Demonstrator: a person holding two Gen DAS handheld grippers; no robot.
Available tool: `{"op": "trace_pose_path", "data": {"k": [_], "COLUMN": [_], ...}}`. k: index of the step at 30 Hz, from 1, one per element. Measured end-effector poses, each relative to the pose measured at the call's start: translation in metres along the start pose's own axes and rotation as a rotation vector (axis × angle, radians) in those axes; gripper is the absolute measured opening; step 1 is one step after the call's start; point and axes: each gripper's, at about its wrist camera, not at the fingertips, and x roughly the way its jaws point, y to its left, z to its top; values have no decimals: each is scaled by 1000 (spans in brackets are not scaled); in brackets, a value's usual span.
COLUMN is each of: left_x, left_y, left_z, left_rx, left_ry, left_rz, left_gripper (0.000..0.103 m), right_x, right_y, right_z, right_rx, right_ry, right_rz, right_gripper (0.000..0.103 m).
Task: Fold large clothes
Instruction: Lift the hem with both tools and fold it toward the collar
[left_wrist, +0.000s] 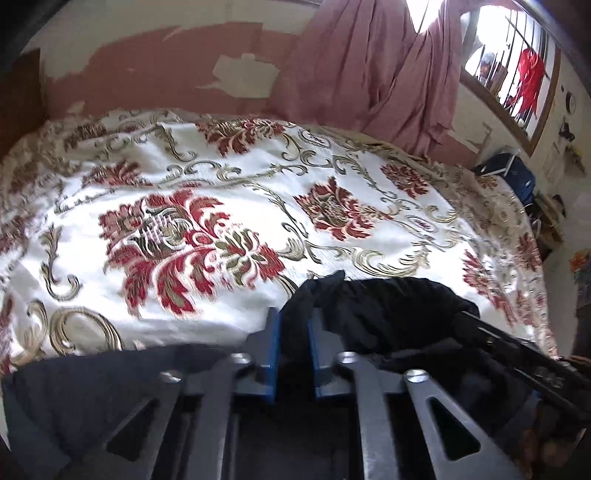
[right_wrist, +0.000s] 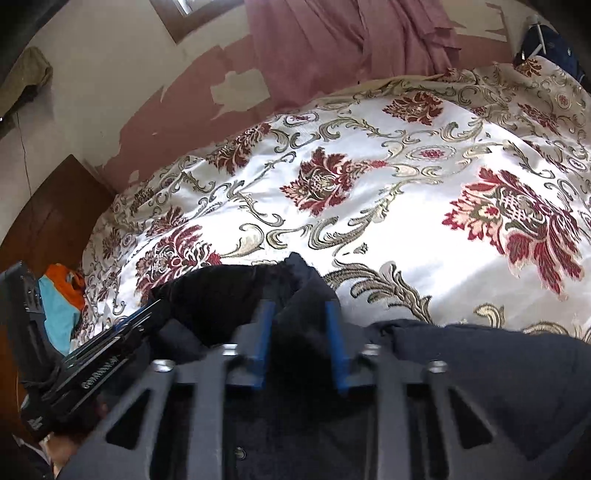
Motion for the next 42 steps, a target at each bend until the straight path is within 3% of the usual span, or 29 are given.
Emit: {"op": "trace_pose_path", "data": {"k": [1,7,11,14,21,25,33,37,40,42], "left_x": [-6,-65,-95,-106,-87,-66,-42,-58,-95,-116], "left_y": [1,26,33,30,43,53,55,55,50,42], "left_z": [-2,-18,-39,-58,-95,-105,-118,-118,-122,-126], "left_rx": [-3,-34,19,93,67,24,12,22,55,93], "left_ry": [-1,-33,-11,18,125,145,147,92,-48,-125], "left_rz": [15,16,-10,4,20,7,8,-34,-94,-85], "left_gripper": [9,7,6,6,6,6,6,8,8,8], "right_x": [-5,-64,-98,-113,-104,-80,-57,-55,-59,-61], "right_y": [-2,-10,-18,-17,-31,-44,-46,-46,-48,-47], "right_z": [-1,-21,-34,-53,-82,-95,-114,-118,-119,-121], "right_rx": [-8,-148,-201,-293,-323,-309,-320,-309,-302,-307], "right_ry": [-13,-84,-74,-48,28,65,28,6,-15,-28], "right_rz": [6,0,5,-39,-101,-119,-139,-129,-110,-114], "right_gripper": [12,6,5,4,3,3,3,3,3,3]}}
